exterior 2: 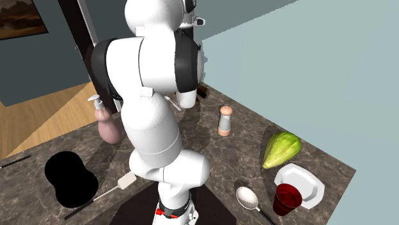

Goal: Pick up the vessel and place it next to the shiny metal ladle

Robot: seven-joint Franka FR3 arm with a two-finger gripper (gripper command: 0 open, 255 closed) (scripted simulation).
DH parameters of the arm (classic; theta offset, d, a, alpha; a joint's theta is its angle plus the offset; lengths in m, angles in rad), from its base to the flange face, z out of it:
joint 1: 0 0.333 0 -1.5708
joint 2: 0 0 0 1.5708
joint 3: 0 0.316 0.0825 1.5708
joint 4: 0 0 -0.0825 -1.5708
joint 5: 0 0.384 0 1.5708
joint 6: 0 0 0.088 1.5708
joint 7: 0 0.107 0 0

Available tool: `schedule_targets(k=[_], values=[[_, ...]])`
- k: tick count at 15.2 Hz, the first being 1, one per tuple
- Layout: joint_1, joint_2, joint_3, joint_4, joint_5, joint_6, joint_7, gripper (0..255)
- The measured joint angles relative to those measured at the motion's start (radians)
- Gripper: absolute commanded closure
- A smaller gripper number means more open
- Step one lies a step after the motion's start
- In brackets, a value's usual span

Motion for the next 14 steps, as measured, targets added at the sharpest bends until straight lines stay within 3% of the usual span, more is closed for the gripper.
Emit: schedule_targets(k=[14], values=[[-0.001, 0.07, 0.002, 0.27, -0.007, -0.201, 0.006, 255]])
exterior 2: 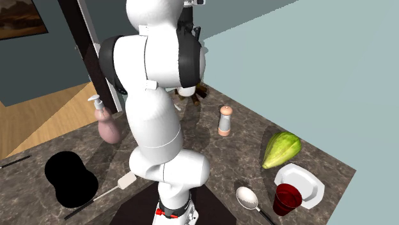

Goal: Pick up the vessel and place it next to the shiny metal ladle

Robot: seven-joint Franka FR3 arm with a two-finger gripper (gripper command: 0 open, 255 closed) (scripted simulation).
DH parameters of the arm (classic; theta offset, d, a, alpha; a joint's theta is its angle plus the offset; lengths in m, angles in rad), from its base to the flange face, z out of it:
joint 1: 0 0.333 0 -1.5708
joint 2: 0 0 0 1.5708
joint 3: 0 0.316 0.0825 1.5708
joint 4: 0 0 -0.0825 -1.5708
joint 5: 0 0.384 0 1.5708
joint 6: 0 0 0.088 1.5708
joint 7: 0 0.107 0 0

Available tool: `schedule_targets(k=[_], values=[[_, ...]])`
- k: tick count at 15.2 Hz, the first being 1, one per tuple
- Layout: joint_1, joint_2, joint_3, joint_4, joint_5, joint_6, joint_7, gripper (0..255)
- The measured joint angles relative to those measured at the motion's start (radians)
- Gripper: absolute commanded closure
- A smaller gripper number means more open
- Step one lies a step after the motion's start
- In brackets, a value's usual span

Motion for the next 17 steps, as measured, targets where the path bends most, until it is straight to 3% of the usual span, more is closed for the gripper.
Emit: schedule_targets(k=[10, 17], values=[[0.001, 0.091, 0.004, 0.248, -0.01, -0.157, 0.005, 255], [-0.046, -0.09, -0.068, 0.06, -0.016, -0.15, -0.116, 255]])
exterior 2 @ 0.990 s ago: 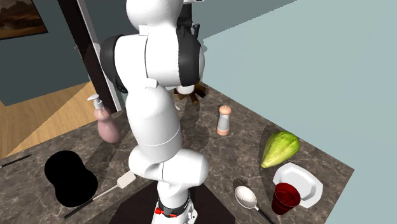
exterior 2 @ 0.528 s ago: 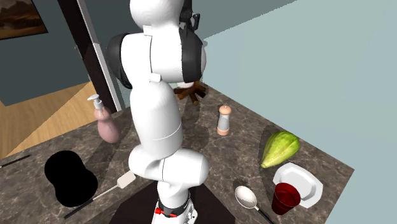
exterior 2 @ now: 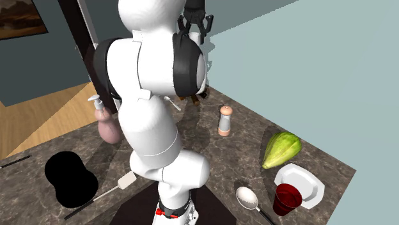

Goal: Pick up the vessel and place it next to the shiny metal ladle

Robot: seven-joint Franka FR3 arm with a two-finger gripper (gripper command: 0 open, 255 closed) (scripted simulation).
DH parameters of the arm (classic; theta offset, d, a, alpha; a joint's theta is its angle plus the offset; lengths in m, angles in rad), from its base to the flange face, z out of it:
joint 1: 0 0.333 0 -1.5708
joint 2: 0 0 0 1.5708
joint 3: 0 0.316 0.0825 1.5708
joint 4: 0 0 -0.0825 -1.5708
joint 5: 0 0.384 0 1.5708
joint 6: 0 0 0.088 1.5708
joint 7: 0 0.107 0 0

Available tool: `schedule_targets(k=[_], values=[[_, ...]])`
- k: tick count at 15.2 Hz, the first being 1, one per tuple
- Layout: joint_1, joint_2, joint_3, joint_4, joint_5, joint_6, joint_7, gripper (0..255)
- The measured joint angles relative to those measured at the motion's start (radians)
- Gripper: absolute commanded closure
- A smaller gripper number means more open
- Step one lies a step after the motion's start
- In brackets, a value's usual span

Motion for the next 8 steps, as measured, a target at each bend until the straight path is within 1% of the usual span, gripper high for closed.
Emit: schedule_targets(k=[2, 5, 8], values=[[-0.014, -0.045, -0.029, -0.033, -0.01, -0.012, -0.046, 255], [-0.033, -0.114, -0.072, -0.107, -0.03, -0.006, -0.113, 255], [-0.053, -0.176, -0.124, -0.155, -0.06, -0.016, -0.19, 255]])
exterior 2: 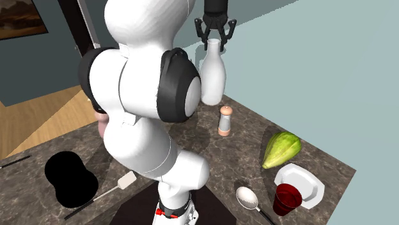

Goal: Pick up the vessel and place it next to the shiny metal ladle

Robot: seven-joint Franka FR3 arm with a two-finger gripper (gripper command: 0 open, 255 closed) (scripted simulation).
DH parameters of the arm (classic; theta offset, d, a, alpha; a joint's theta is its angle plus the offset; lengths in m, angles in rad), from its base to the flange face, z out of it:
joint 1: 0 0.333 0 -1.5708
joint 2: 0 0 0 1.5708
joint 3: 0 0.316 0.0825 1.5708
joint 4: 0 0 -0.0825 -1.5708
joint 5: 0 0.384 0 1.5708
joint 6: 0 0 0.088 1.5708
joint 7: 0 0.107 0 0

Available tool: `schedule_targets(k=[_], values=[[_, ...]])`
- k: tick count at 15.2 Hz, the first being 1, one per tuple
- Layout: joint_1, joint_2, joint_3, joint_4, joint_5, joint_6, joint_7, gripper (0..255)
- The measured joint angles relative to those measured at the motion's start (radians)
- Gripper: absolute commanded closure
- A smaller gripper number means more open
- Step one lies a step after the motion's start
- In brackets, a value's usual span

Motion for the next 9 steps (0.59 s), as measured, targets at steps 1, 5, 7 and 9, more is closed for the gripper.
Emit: schedule_targets(k=[1, 5, 7, 9], values=[[-0.004, -0.012, -0.011, -0.008, -0.007, -0.002, -0.016, 255], [-0.025, -0.077, -0.076, -0.06, -0.053, -0.009, -0.11, 255], [-0.035, -0.104, -0.108, -0.069, -0.078, -0.022, -0.156, 255], [-0.044, -0.128, -0.136, -0.083, -0.1, -0.027, -0.197, 255]])
